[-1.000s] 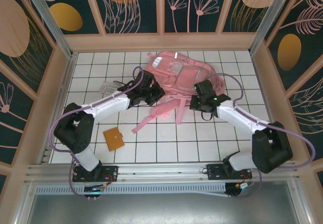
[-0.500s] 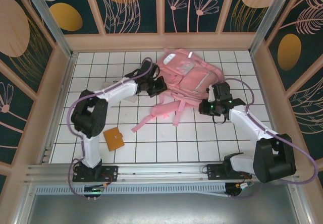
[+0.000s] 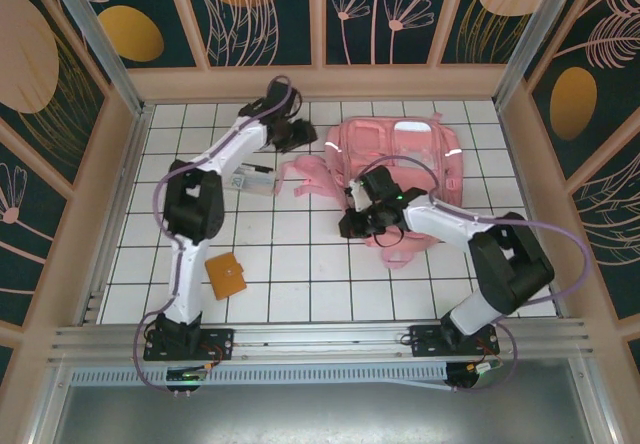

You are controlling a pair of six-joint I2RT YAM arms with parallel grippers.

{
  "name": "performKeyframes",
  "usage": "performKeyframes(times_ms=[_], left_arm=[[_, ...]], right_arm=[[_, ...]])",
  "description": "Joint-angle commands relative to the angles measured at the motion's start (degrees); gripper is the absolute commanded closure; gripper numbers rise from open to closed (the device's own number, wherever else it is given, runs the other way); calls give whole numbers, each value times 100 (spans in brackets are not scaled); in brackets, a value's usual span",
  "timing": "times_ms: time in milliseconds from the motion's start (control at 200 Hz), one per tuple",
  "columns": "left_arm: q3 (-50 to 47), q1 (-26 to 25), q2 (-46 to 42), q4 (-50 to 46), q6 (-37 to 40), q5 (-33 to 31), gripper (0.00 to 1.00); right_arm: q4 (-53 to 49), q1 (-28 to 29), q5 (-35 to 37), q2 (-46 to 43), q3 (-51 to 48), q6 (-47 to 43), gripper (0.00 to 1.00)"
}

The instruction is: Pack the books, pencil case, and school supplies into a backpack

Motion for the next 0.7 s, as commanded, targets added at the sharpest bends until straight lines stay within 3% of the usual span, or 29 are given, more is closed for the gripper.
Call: performKeyframes(times_ms=[0, 115, 305, 561, 616, 696], left_arm=[[-1805, -99, -1335, 522, -570, 95, 46], [-3227, -321, -2084, 1856, -1305, 794, 45], [-3357, -927, -1995, 2456, -1843, 778, 42], [-3844, -1094, -1693, 2958, -2473, 560, 49], [-4028, -1112, -1713, 3102, -2593, 518, 56], [-4084, -1108, -1724, 3124, -2623, 422, 83]], right_arm=[[633, 177, -158, 175, 334, 143, 100], [813, 398, -250, 246, 342, 90, 100], [1065, 576, -289, 178, 184, 51, 100], [1165, 596, -134, 170, 88, 254, 100], [1132, 595, -31, 151, 109, 292, 100], [966, 597, 164, 109, 123, 319, 100]])
